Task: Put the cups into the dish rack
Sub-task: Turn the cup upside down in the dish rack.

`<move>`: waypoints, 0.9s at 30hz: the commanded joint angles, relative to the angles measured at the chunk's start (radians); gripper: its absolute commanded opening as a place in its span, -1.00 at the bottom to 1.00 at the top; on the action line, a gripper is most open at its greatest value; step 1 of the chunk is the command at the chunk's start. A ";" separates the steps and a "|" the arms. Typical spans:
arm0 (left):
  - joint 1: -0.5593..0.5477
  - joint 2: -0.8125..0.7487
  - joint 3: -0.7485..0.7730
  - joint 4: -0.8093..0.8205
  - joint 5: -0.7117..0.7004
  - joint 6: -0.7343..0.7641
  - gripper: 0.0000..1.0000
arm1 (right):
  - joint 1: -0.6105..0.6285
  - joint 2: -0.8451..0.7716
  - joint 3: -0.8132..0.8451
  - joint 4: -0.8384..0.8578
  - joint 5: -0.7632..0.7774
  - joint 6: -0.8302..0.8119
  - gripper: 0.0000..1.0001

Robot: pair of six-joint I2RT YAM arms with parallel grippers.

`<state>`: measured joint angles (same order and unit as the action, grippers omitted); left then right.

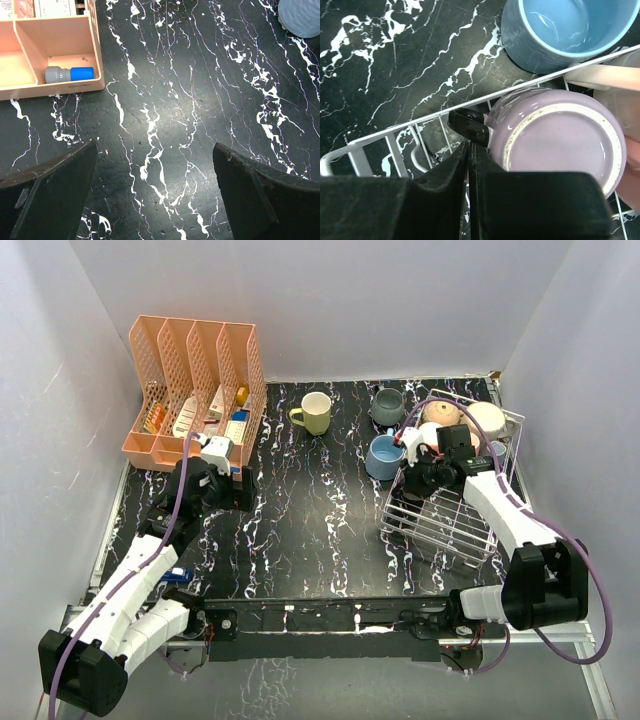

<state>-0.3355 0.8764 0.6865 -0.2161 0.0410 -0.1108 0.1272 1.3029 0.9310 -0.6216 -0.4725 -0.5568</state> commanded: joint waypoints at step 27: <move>0.006 -0.013 -0.008 0.012 0.001 0.014 0.95 | 0.008 0.005 0.108 0.047 0.059 0.017 -0.67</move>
<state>-0.3355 0.8764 0.6865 -0.2161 0.0410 -0.1070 0.1368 1.3796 0.9886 -0.5838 -0.3695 -0.5117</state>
